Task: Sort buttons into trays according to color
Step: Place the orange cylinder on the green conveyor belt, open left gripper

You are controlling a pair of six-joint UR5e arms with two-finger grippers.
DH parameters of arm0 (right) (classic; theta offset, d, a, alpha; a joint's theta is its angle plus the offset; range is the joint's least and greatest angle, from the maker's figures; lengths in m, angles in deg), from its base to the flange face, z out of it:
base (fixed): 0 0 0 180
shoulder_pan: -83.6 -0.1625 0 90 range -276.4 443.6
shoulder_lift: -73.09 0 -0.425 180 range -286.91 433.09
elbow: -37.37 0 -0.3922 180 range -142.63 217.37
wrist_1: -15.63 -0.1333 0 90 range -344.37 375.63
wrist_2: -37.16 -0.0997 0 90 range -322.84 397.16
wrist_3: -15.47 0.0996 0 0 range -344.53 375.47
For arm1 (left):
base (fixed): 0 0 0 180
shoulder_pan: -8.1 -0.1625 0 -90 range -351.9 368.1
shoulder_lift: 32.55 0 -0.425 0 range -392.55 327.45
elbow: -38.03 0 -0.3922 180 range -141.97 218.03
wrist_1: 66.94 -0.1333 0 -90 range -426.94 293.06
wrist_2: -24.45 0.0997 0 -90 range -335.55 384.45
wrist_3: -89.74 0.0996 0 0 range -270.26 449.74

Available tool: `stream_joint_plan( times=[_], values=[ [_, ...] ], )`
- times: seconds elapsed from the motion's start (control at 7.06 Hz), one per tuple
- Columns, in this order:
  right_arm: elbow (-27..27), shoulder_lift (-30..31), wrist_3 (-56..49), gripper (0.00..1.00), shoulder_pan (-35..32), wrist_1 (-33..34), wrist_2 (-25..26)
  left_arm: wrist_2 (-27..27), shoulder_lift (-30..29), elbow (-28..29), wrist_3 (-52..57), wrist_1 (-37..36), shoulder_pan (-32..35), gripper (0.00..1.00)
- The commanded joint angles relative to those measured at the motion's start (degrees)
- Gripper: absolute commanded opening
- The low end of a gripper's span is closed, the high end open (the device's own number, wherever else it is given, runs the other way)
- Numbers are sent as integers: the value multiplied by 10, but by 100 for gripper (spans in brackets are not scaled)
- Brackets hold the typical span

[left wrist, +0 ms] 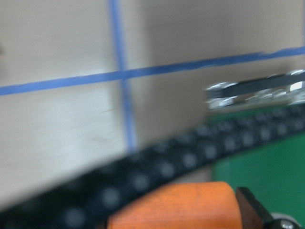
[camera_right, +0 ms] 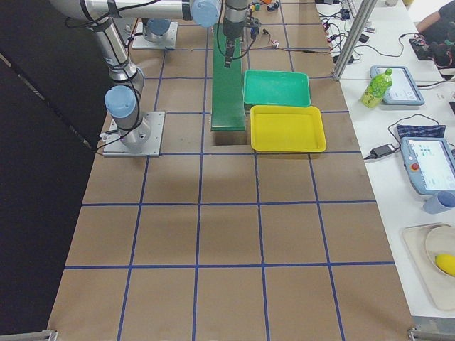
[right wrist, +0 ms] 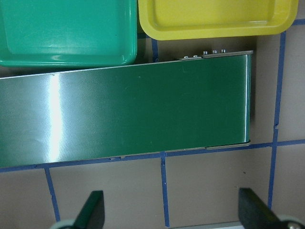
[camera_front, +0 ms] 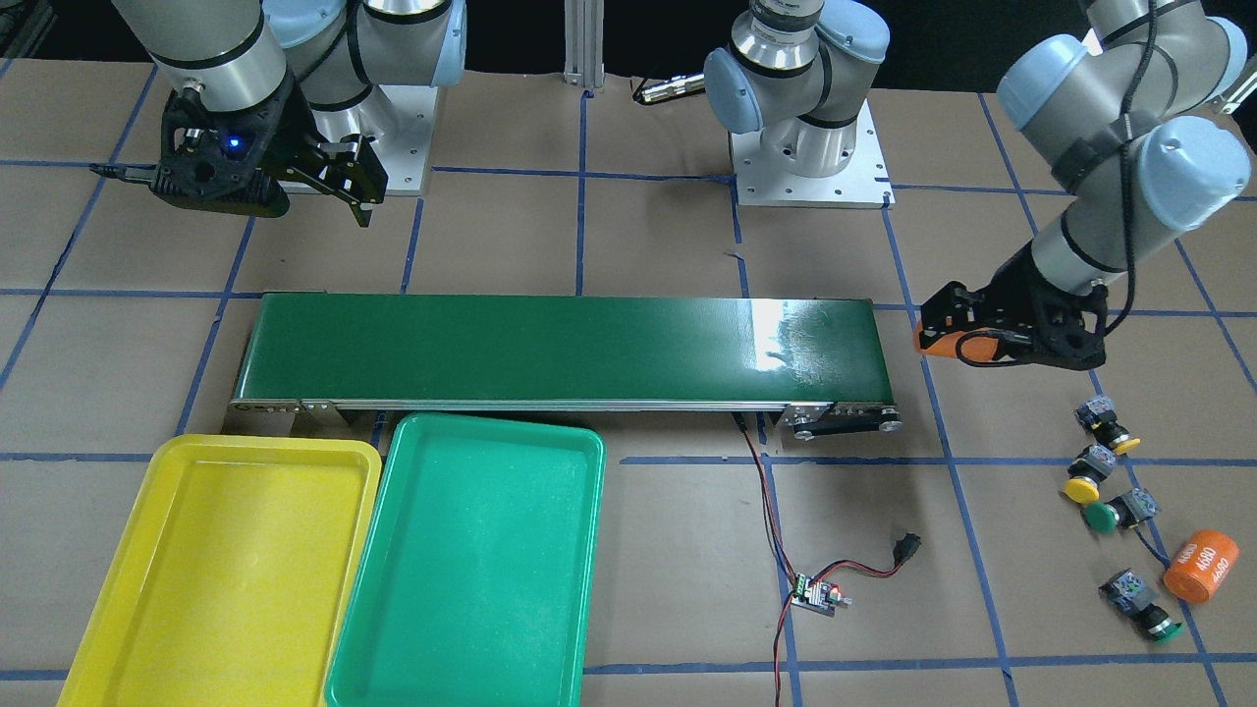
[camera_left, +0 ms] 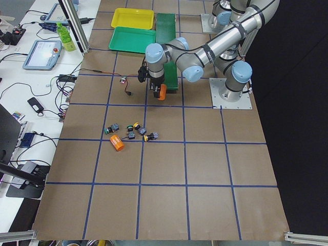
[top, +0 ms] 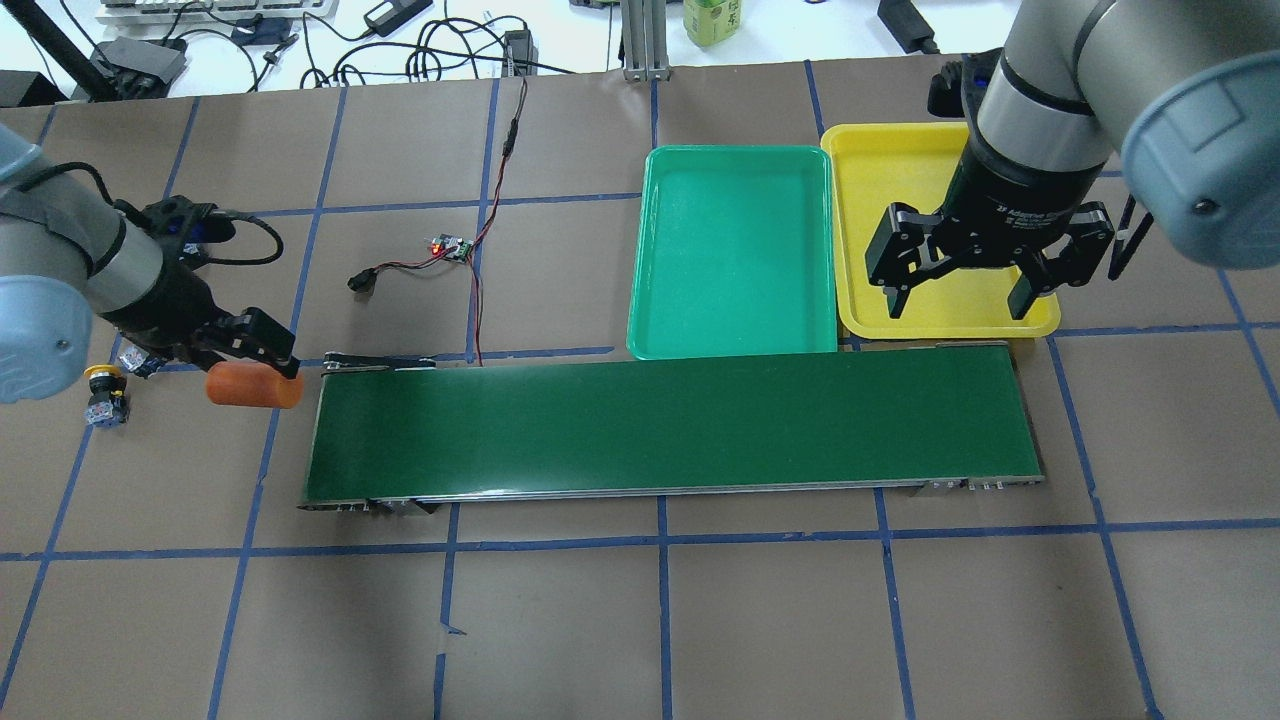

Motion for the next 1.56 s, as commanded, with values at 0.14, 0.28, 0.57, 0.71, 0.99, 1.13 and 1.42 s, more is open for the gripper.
stream_joint_plan(
  times=[0.14, 0.28, 0.57, 0.71, 0.99, 1.13, 1.42],
  values=[
    [0, 0, 0, 100, 0, 0, 1, -12, -11, -26, -115, -6, 77, 9],
    [1, 0, 0, 100, 0, 1, 1, -9, -15, -40, -125, -4, 83, 38],
    [1, 0, 0, 100, 0, 0, 0, -13, -17, -46, -142, -8, 82, 100],
    [1, 0, 0, 100, 0, 1, 1, -8, -15, -39, -156, -7, 81, 100],
    [1, 0, 0, 100, 0, 0, 1, -5, -16, 21, -129, 28, 31, 100],
    [1, 0, 0, 100, 0, 0, 1, 3, -20, 32, -65, 36, -4, 100],
    [0, 0, 0, 100, 0, 0, 0, 40, -62, 44, 102, -9, -122, 100]
  ],
)
